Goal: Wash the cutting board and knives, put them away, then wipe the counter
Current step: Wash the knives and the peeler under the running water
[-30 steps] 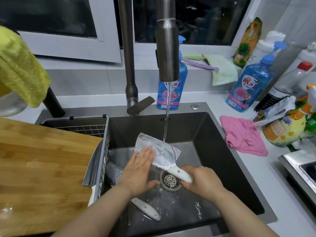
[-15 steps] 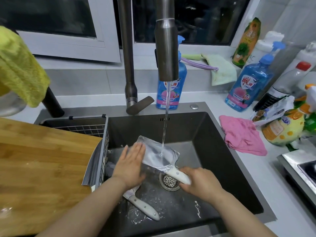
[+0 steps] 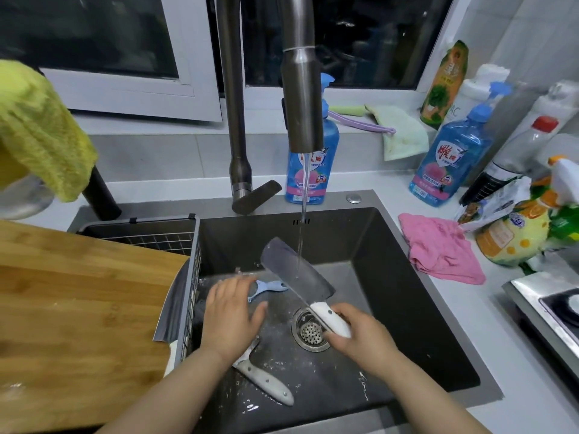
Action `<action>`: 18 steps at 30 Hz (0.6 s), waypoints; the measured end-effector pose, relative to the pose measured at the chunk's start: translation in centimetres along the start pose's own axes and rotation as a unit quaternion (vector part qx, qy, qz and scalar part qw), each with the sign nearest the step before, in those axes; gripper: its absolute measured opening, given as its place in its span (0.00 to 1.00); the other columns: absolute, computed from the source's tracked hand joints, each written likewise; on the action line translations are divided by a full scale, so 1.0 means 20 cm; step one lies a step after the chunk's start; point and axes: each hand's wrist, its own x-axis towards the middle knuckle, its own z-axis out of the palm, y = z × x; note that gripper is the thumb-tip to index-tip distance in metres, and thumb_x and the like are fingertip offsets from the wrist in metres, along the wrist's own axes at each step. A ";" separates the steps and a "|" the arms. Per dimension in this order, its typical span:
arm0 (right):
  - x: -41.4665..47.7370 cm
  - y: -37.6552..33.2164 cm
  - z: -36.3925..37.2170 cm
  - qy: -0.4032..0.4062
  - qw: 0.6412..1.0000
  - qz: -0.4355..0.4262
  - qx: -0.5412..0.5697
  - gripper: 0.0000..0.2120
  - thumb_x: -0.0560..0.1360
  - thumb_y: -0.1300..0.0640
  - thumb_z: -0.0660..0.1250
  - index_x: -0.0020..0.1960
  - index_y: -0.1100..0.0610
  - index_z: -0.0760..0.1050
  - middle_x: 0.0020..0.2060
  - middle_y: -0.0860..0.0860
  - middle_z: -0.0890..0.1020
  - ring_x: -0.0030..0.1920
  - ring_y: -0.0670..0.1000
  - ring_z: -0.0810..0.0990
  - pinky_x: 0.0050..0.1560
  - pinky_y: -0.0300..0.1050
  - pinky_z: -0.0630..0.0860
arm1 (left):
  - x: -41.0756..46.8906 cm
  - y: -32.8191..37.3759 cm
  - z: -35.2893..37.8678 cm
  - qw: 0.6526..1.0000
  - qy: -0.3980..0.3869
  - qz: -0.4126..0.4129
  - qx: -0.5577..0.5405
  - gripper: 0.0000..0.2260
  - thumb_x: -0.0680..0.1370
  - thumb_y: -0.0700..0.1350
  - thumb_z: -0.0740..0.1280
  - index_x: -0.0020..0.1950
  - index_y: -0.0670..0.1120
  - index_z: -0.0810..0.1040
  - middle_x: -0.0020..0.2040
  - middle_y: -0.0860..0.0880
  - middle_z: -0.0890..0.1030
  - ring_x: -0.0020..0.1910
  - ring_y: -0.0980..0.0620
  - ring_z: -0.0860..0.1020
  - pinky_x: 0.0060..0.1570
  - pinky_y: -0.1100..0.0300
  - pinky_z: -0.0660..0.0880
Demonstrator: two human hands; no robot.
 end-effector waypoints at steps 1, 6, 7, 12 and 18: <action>0.00 0.00 0.02 0.008 0.997 0.017 0.079 0.17 0.73 0.54 0.68 0.61 0.51 0.73 0.48 0.48 0.80 0.50 0.49 0.78 0.44 0.36 0.68 | -0.02 0.03 -0.01 0.999 -0.010 -0.011 -0.035 0.16 0.72 0.50 0.65 0.55 0.42 0.78 0.51 0.46 0.80 0.53 0.44 0.77 0.59 0.51 0.68; 0.00 -0.06 0.09 0.039 0.919 0.077 0.385 0.04 0.74 0.64 0.65 0.46 0.59 0.77 0.37 0.50 0.81 0.39 0.48 0.76 0.35 0.27 0.70 | -0.09 0.15 -0.07 0.979 -0.144 -0.026 -0.145 0.28 0.68 0.65 0.51 0.49 0.46 0.79 0.42 0.56 0.74 0.49 0.53 0.76 0.47 0.65 0.66; 0.00 -0.07 0.10 0.038 0.883 0.097 0.457 0.05 0.75 0.64 0.63 0.43 0.59 0.78 0.36 0.50 0.81 0.39 0.48 0.76 0.37 0.31 0.71 | -0.10 0.16 -0.07 0.976 -0.160 -0.029 -0.147 0.23 0.71 0.62 0.55 0.50 0.47 0.79 0.41 0.56 0.74 0.49 0.54 0.76 0.47 0.64 0.67; 0.01 -0.17 0.11 -0.013 0.669 0.169 0.724 0.07 0.77 0.61 0.58 0.47 0.58 0.74 0.37 0.48 0.84 0.44 0.48 0.76 0.41 0.40 0.73 | -0.14 0.18 -0.08 0.940 -0.276 -0.069 -0.188 0.16 0.73 0.59 0.62 0.53 0.50 0.78 0.46 0.52 0.80 0.50 0.53 0.77 0.53 0.60 0.73; 0.02 -0.21 0.17 -0.069 0.648 0.172 0.738 0.07 0.78 0.61 0.57 0.45 0.58 0.74 0.44 0.53 0.80 0.43 0.52 0.76 0.43 0.46 0.75 | -0.14 0.23 -0.10 0.922 -0.322 -0.086 -0.195 0.17 0.73 0.55 0.66 0.57 0.49 0.74 0.52 0.50 0.80 0.53 0.51 0.78 0.50 0.61 0.72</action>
